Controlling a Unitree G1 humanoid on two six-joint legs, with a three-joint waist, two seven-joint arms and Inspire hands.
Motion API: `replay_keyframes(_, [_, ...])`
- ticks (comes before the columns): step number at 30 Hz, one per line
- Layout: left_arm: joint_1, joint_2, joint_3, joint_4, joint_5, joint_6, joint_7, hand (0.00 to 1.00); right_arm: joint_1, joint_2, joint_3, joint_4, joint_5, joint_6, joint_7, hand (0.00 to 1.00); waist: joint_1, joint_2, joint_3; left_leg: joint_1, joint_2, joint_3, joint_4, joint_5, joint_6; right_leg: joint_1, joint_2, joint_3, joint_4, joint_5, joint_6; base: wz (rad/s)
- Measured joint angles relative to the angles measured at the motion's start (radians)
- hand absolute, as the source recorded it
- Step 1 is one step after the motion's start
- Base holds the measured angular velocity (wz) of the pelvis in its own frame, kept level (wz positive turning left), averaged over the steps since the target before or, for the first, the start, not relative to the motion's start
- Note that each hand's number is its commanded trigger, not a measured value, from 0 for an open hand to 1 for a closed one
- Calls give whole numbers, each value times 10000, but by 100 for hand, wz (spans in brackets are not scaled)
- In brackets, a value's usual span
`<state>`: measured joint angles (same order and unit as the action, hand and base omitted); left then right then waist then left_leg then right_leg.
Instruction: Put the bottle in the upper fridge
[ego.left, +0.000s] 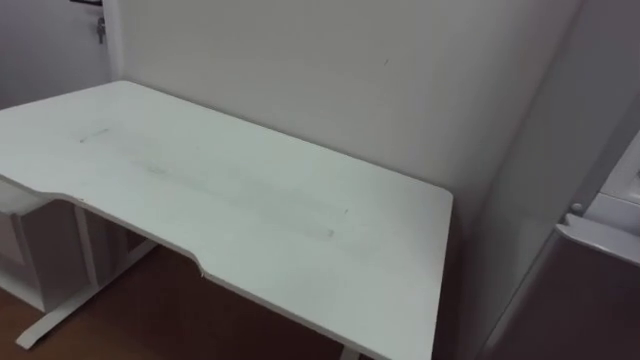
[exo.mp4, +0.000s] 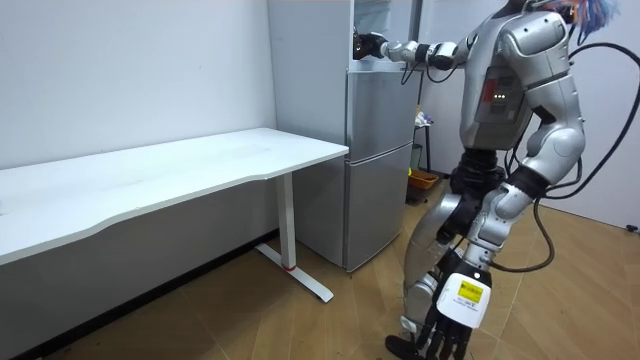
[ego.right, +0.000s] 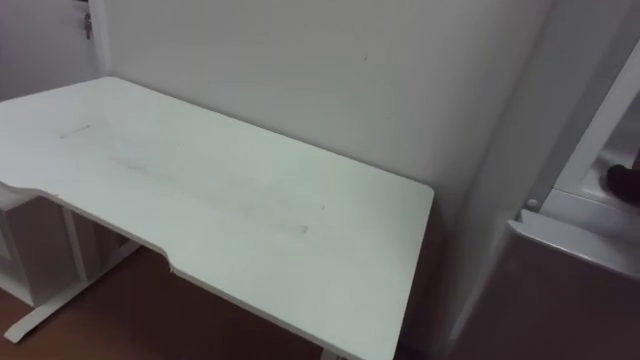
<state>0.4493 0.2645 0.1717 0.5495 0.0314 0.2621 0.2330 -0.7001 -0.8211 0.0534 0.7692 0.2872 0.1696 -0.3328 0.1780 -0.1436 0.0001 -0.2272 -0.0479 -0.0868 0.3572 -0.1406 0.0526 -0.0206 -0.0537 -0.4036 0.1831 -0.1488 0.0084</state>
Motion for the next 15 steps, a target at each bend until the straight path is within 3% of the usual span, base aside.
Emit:
replay_keyframes(4, [3, -1, 23, 0, 9, 0, -2, 0, 133, 3, 1, -9, 0, -12, 174, 0, -1, -115, -29, 116, -14, 20, -141, 38, -13, 71, 30, 41, -90, 25, 9, 0])
replay_keyframes(10, [-107, -2, 19, -20, 2, -27, -5, 0, 177, 3, -1, -105, 37, -35, 265, 0, -60, -127, -31, 265, -3, 138, -232, 34, -2, 204, 44, 92, -180, 54, 30, 0])
replay_keyframes(15, [-57, -3, 24, -19, -3, -32, -4, 0, 840, 3, -229, -1213, 23, -22, 264, 0, -116, -121, -29, 409, 2, 279, -391, 41, 22, 310, 34, 214, -187, 55, 17, -5])
